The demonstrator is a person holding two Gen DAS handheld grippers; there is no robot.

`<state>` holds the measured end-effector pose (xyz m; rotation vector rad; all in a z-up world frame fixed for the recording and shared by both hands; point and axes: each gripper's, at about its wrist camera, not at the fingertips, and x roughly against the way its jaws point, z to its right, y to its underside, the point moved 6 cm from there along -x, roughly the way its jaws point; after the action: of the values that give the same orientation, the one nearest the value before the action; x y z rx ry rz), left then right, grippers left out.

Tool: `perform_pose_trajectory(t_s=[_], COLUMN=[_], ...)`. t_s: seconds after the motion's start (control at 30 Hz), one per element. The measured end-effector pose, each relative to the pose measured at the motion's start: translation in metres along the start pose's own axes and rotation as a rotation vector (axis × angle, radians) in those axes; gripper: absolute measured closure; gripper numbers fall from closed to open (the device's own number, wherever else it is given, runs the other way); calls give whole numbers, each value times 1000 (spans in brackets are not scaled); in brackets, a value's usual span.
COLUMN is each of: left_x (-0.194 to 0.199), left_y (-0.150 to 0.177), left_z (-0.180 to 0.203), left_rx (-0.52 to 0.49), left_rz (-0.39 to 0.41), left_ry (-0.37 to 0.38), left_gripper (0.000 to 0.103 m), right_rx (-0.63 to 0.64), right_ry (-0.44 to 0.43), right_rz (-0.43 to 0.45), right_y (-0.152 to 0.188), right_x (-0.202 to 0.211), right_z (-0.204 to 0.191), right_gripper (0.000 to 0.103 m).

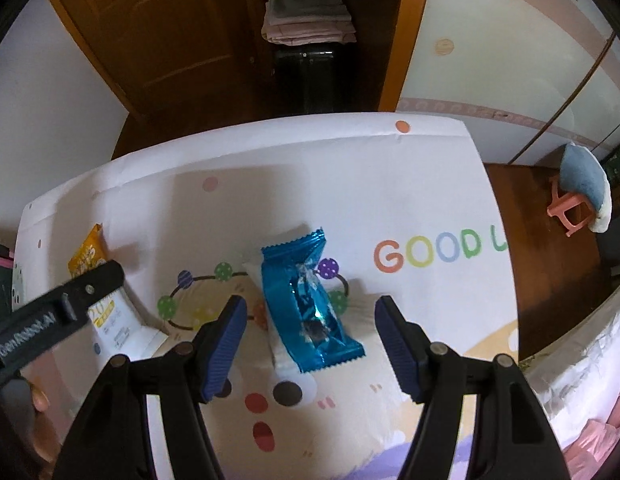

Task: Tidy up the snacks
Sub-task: 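Grasp the orange OATS bar with the left gripper while the right grasps the blue candy, then lower both held snacks into the white tray and open both grippers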

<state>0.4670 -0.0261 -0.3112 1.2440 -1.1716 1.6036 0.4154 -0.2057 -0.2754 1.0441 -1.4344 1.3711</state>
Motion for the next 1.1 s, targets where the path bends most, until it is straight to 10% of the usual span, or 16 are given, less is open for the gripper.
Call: perform_pose_trajectory(t_s=[0.13, 0.37, 0.6, 1.1], left_x=[-9, -5, 23, 235], left_y=[7, 19, 37, 131], left_z=[2, 7, 12, -17], left_rx=[4, -80, -172, -353], left_rz=[-9, 8, 30, 273], left_ry=[-19, -37, 7, 86], left_gripper=[28, 67, 69, 69], right_rx=[28, 43, 95, 145], right_ry=[-13, -65, -104, -214], right_rz=[-15, -11, -31, 157], right_y=[4, 14, 35, 100], right_x=[-9, -6, 8, 186], right_z=[-4, -12, -27, -42], right_gripper=[63, 70, 73, 73])
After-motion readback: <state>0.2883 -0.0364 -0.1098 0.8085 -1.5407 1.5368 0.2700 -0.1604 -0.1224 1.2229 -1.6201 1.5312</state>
